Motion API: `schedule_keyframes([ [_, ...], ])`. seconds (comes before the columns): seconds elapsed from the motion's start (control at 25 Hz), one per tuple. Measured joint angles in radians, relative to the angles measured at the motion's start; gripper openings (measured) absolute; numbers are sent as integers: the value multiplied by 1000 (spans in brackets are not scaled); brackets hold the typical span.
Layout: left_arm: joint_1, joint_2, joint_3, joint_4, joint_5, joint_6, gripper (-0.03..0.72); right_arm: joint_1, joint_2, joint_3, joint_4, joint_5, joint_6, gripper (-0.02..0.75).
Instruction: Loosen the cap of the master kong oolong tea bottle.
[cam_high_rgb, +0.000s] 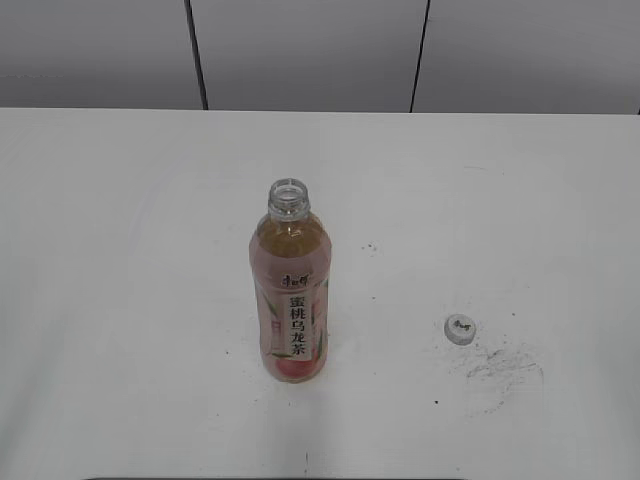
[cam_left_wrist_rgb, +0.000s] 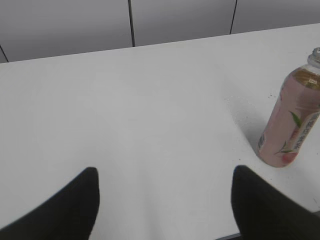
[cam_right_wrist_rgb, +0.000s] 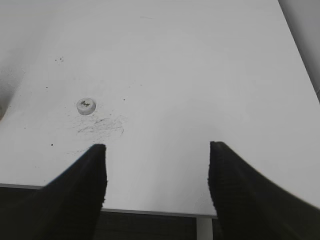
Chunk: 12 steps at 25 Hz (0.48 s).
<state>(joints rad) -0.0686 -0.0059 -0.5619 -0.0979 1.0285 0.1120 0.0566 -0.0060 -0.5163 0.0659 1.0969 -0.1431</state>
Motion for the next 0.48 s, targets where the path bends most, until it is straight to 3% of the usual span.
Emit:
schedule_keyframes([
  [0.48, 0, 0, 0, -1, 0, 0, 480, 0, 0, 0, 0, 0, 0, 482],
])
